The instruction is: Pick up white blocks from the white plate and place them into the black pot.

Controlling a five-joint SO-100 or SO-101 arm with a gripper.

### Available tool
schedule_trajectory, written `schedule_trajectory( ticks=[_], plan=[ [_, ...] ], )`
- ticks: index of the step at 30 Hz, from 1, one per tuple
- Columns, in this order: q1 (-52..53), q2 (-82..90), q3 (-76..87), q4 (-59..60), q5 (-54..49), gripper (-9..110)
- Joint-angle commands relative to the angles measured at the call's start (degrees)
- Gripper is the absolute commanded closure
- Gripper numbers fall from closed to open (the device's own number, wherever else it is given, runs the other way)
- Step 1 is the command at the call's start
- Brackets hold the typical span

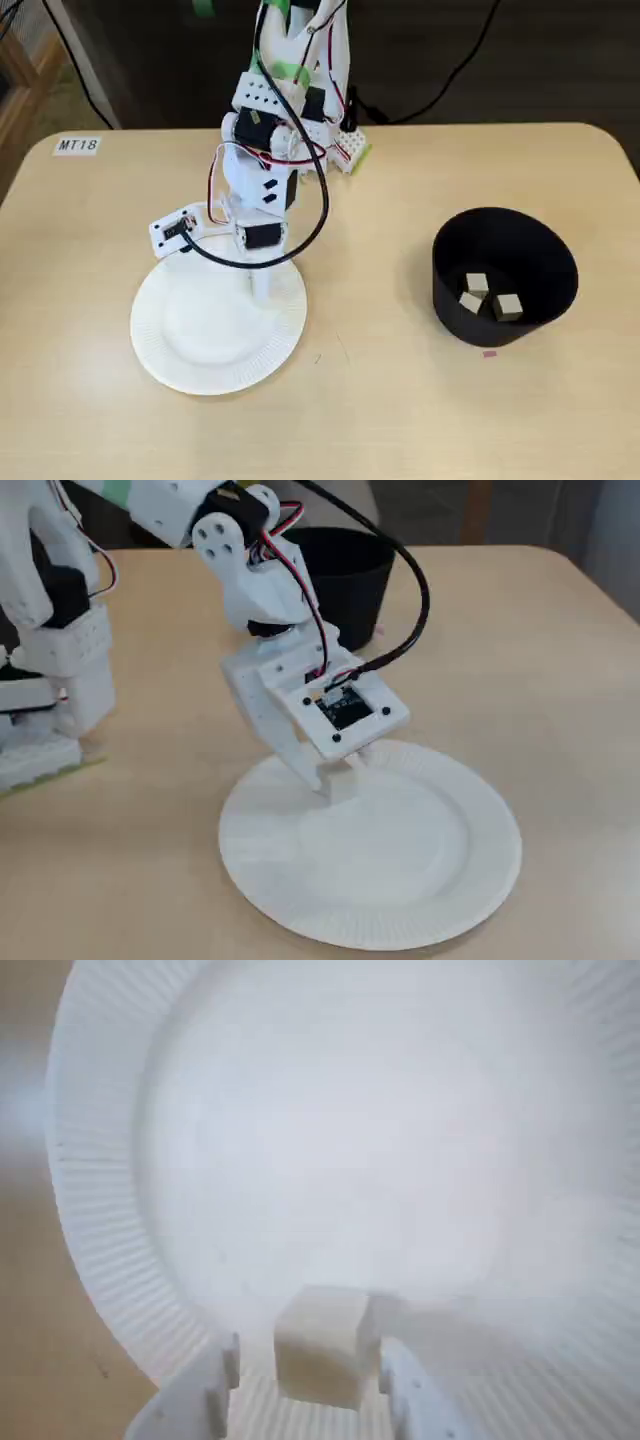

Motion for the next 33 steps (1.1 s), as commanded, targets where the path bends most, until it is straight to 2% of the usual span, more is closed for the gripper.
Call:
schedule_trajectory(
  ticks=[1,5,13,19,27,33],
  plan=[
    [-0.4,-1.1,-3.3,-0.7,-0.9,81],
    [-0.3,-3.1,-4.2,-1.1,-1.1,84],
    [-0.4,-6.7,-4.3,-3.0,-0.3,104],
    [-0.7,-5.8,-5.4,-3.5,1.3,104],
    [-6.2,9.2,-10.2,-9.1,15.7,104],
    [-18.8,19.2,-15.2,-9.4,29.5,104]
  ],
)
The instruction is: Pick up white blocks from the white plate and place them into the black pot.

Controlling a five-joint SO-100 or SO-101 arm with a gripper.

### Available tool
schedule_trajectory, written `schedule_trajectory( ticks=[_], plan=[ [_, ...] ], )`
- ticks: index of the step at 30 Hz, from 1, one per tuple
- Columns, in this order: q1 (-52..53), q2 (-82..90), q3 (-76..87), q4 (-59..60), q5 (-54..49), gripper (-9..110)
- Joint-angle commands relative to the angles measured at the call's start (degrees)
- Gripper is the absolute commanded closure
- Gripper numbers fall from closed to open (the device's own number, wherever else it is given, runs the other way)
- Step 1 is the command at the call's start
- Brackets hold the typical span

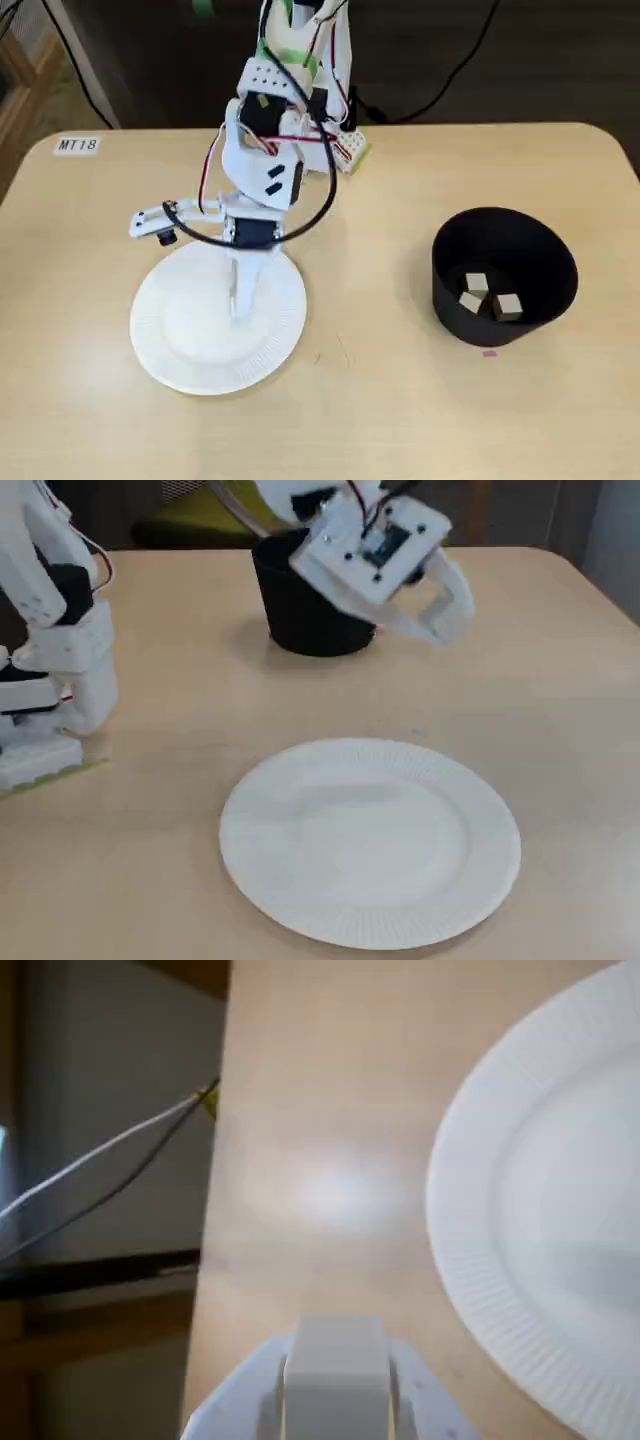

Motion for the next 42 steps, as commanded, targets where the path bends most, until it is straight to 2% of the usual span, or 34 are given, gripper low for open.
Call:
schedule_trajectory(
  ticks=[1,9,14,18,25,30,36,40,42],
  plan=[
    [-8.6,7.9,-3.8,-1.1,7.4,104],
    [-33.7,17.3,0.1,-1.9,15.3,104],
    [-42.8,21.9,13.8,-12.0,19.2,104],
    [-44.2,24.6,25.3,-19.4,21.7,104],
    [-43.0,22.7,35.4,-28.7,21.9,104],
    [-42.7,21.4,35.7,-28.4,20.9,104],
    [-44.6,22.5,35.1,-25.0,17.1,73],
    [-45.2,23.4,35.0,-23.3,16.0,68],
    [-45.2,24.2,35.0,-22.5,15.9,71]
  ],
)
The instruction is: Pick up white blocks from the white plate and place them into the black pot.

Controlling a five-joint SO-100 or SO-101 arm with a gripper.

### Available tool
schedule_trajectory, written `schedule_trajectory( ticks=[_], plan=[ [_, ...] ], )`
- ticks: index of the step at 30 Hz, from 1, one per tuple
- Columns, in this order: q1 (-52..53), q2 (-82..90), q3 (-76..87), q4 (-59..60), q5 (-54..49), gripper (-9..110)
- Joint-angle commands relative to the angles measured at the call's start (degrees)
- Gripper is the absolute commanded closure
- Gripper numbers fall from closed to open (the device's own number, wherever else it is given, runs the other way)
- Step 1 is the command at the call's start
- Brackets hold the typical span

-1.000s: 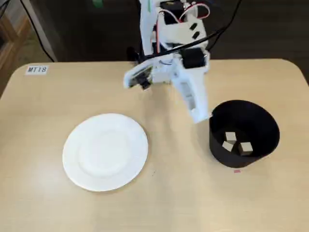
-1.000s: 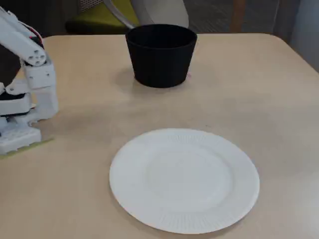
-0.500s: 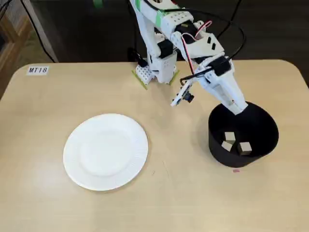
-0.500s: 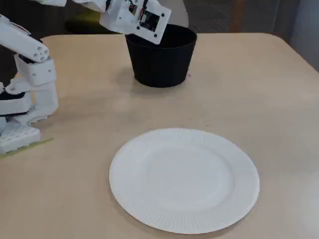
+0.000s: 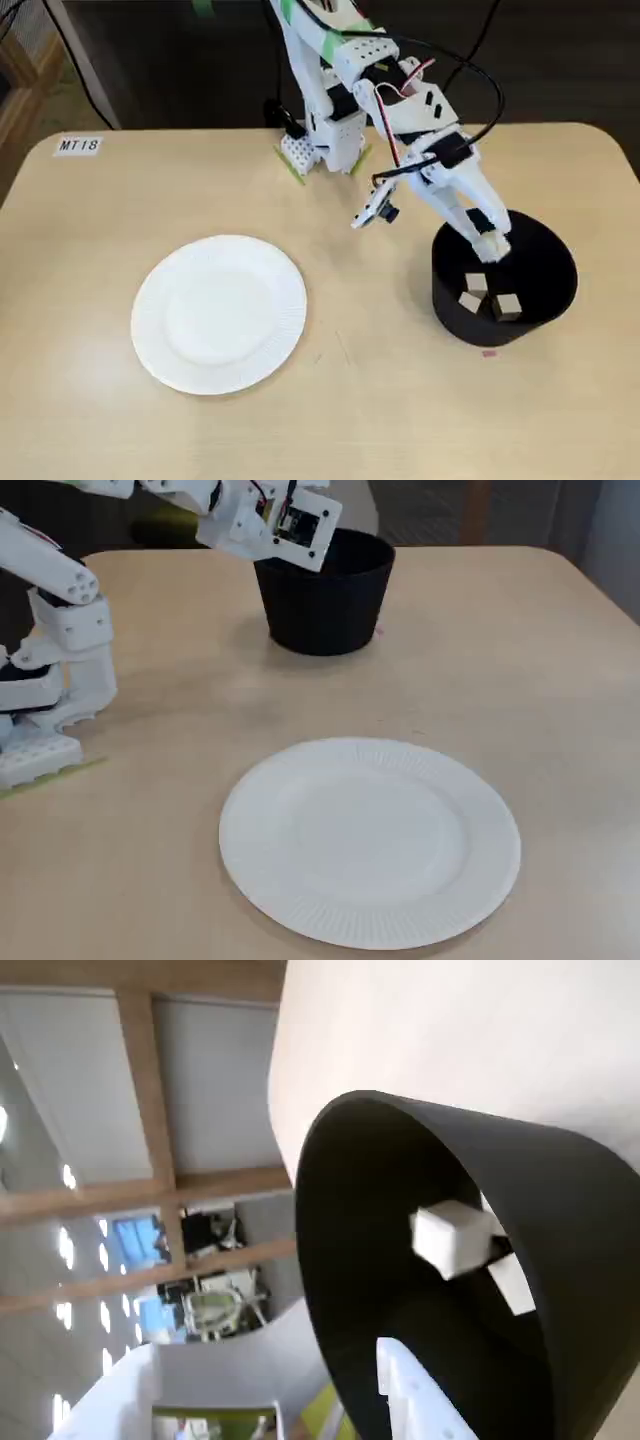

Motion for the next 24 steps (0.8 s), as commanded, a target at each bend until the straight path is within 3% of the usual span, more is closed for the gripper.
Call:
schedule_trajectory(
  ticks=[1,3,5,10,15,19,24],
  plan=[
    [-0.4,2.4,-1.2,1.1,-0.6,75],
    [0.3,4.1,-2.3,3.1,-0.1,94],
    [1.4,5.9,-5.5,8.4,-0.8,104],
    [9.6,11.6,-20.8,29.4,-3.2,104],
    [25.4,19.6,-33.7,47.0,-3.0,104],
    [34.7,28.9,-31.5,54.6,-3.2,104],
    [35.3,36.8,-23.7,61.1,-2.8,104]
  ],
)
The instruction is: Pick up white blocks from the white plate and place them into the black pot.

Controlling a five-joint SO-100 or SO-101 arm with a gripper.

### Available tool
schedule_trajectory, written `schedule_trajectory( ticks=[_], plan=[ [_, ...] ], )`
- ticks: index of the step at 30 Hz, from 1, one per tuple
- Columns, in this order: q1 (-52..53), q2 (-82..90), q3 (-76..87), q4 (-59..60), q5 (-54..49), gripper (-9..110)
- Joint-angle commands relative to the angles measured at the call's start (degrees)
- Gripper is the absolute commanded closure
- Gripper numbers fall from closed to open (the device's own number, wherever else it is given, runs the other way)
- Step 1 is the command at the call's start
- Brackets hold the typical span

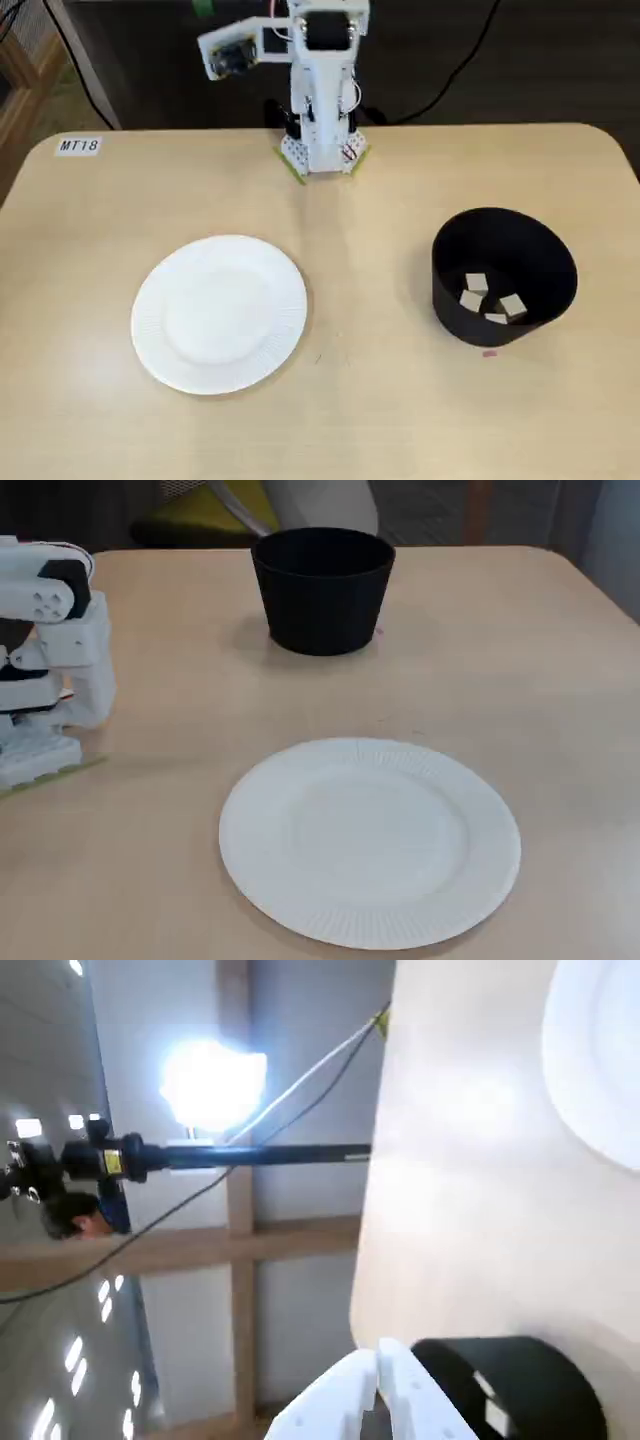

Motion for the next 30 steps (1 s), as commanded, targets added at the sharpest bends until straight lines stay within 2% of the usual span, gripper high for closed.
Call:
schedule_trajectory(
  ticks=[1,9,21,30],
  plan=[
    [1.2,5.3,3.6,3.0,1.0,104],
    [0.6,15.3,18.3,4.8,2.9,104],
    [-1.2,15.2,37.7,-1.3,3.0,104],
    [-1.8,15.2,45.4,-5.3,3.4,104]
  ],
)
